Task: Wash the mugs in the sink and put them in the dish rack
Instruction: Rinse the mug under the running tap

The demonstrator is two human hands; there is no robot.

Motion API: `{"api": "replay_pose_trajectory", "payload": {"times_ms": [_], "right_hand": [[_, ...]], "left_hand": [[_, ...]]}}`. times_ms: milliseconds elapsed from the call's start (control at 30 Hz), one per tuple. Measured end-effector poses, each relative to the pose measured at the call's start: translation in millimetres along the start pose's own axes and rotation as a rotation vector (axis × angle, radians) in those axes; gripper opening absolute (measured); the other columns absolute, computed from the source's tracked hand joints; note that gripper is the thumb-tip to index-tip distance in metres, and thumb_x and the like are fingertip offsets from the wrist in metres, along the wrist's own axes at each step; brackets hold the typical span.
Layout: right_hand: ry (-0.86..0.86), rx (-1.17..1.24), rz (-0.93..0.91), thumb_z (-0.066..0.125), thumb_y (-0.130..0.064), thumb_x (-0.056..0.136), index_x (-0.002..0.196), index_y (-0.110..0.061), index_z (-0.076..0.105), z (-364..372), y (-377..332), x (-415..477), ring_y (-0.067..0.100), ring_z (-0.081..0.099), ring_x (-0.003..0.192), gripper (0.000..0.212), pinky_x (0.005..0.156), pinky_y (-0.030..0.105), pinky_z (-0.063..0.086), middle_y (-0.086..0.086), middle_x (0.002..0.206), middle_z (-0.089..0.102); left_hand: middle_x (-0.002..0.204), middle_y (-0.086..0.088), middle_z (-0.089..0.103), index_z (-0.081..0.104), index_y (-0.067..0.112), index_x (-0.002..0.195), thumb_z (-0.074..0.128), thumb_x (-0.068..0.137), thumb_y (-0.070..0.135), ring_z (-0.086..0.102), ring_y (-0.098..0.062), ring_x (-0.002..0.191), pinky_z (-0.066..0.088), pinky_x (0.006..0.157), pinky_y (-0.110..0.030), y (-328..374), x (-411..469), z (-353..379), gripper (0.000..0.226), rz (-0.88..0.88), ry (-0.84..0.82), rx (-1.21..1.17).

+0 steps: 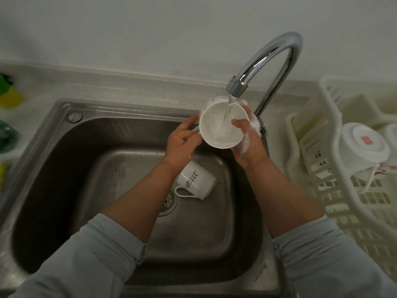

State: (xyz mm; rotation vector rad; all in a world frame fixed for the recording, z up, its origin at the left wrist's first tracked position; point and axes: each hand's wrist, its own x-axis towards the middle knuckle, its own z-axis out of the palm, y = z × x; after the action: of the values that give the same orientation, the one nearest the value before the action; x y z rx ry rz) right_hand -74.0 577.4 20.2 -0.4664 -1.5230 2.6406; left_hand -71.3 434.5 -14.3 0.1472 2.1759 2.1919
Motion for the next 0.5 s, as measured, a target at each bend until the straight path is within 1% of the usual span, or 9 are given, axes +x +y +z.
{"api": "replay_pose_trajectory", "payload": {"times_ms": [33, 100, 133, 200, 267, 300, 367, 433, 500], "right_hand": [[0.004, 0.016, -0.019, 0.054, -0.005, 0.062, 0.14, -0.008, 0.037, -0.1, -1.5, -0.8, 0.026, 0.052, 0.108, 0.08, 0.081, 0.039, 0.053, 0.011, 0.123, 0.049], [0.001, 0.017, -0.035, 0.053, -0.004, 0.062, 0.14, -0.008, 0.036, 0.6, -5.2, -1.7, 0.027, 0.051, 0.11, 0.081, 0.088, 0.043, 0.05, 0.01, 0.122, 0.049], [-0.004, 0.01, -0.032, 0.052, -0.004, 0.062, 0.14, -0.009, 0.037, 0.6, -6.9, -1.5, 0.027, 0.05, 0.11, 0.08, 0.09, 0.044, 0.048, 0.01, 0.121, 0.049], [-0.02, -0.008, -0.006, 0.052, -0.003, 0.067, 0.137, -0.012, 0.04, 0.0, -9.3, -0.2, 0.027, 0.051, 0.106, 0.071, 0.083, 0.041, 0.05, 0.009, 0.115, 0.052], [-0.011, 0.0, 0.04, 0.048, 0.002, 0.082, 0.134, -0.015, 0.042, 1.4, -9.3, 1.2, 0.023, 0.053, 0.098, 0.056, 0.072, 0.035, 0.053, 0.006, 0.107, 0.054], [-0.003, 0.006, 0.067, 0.044, 0.003, 0.087, 0.135, -0.016, 0.041, 4.1, -8.4, 1.3, 0.02, 0.055, 0.094, 0.051, 0.067, 0.032, 0.054, 0.005, 0.104, 0.055], [-0.009, -0.018, 0.093, 0.04, 0.002, 0.092, 0.14, -0.014, 0.037, 9.4, -4.3, 3.1, 0.019, 0.056, 0.089, 0.05, 0.058, 0.028, 0.055, 0.004, 0.101, 0.055], [-0.019, -0.078, 0.099, 0.037, 0.0, 0.094, 0.138, -0.012, 0.037, 16.5, -1.1, 3.3, 0.02, 0.056, 0.086, 0.045, 0.05, 0.026, 0.053, 0.005, 0.1, 0.055], [-0.071, -0.073, 0.096, 0.034, -0.003, 0.098, 0.121, -0.012, 0.05, 22.4, 0.7, 3.7, 0.017, 0.06, 0.082, 0.03, 0.051, 0.027, 0.055, 0.001, 0.093, 0.062]], "left_hand": [[0.135, -0.003, 0.051, 0.072, 0.019, 0.063, 0.063, 0.079, 0.01, 0.052, -0.023, 0.122, 0.05, 0.092, -0.037, 0.5, 2.4, 1.4, 0.02, 0.014, -0.003, -0.009], [0.13, 0.003, 0.053, 0.074, 0.027, 0.06, 0.065, 0.072, 0.023, 0.054, -0.021, 0.12, 0.049, 0.094, -0.039, 3.5, 4.9, 2.7, 0.016, 0.051, 0.004, 0.003], [0.13, 0.003, 0.053, 0.075, 0.021, 0.062, 0.065, 0.072, 0.025, 0.054, -0.018, 0.119, 0.049, 0.095, -0.036, 4.4, 6.3, 2.6, 0.014, 0.072, 0.01, 0.028], [0.13, 0.002, 0.052, 0.072, 0.001, 0.064, 0.066, 0.073, 0.026, 0.054, -0.006, 0.116, 0.046, 0.096, -0.021, 5.6, 9.6, 0.4, 0.028, 0.163, 0.048, 0.158], [0.127, 0.002, 0.05, 0.069, 0.001, 0.059, 0.064, 0.073, 0.033, 0.051, 0.009, 0.109, 0.04, 0.089, -0.004, 9.2, 8.6, -4.2, 0.035, 0.264, 0.076, 0.275], [0.127, 0.002, 0.049, 0.067, 0.003, 0.055, 0.061, 0.073, 0.036, 0.049, 0.017, 0.106, 0.037, 0.085, 0.0, 10.0, 7.5, -7.5, 0.038, 0.296, 0.089, 0.322], [0.131, -0.004, 0.051, 0.066, -0.003, 0.052, 0.058, 0.074, 0.035, 0.045, 0.028, 0.1, 0.035, 0.082, 0.003, 8.2, 6.4, -14.5, 0.044, 0.327, 0.117, 0.389], [0.133, -0.012, 0.052, 0.066, -0.006, 0.053, 0.058, 0.076, 0.031, 0.043, 0.028, 0.101, 0.034, 0.081, 0.004, 7.3, 4.7, -20.5, 0.044, 0.359, 0.142, 0.444], [0.132, -0.017, 0.054, 0.065, -0.005, 0.052, 0.058, 0.076, 0.03, 0.046, 0.018, 0.102, 0.035, 0.08, 0.003, 7.4, 3.7, -25.5, 0.043, 0.406, 0.185, 0.508]]}}
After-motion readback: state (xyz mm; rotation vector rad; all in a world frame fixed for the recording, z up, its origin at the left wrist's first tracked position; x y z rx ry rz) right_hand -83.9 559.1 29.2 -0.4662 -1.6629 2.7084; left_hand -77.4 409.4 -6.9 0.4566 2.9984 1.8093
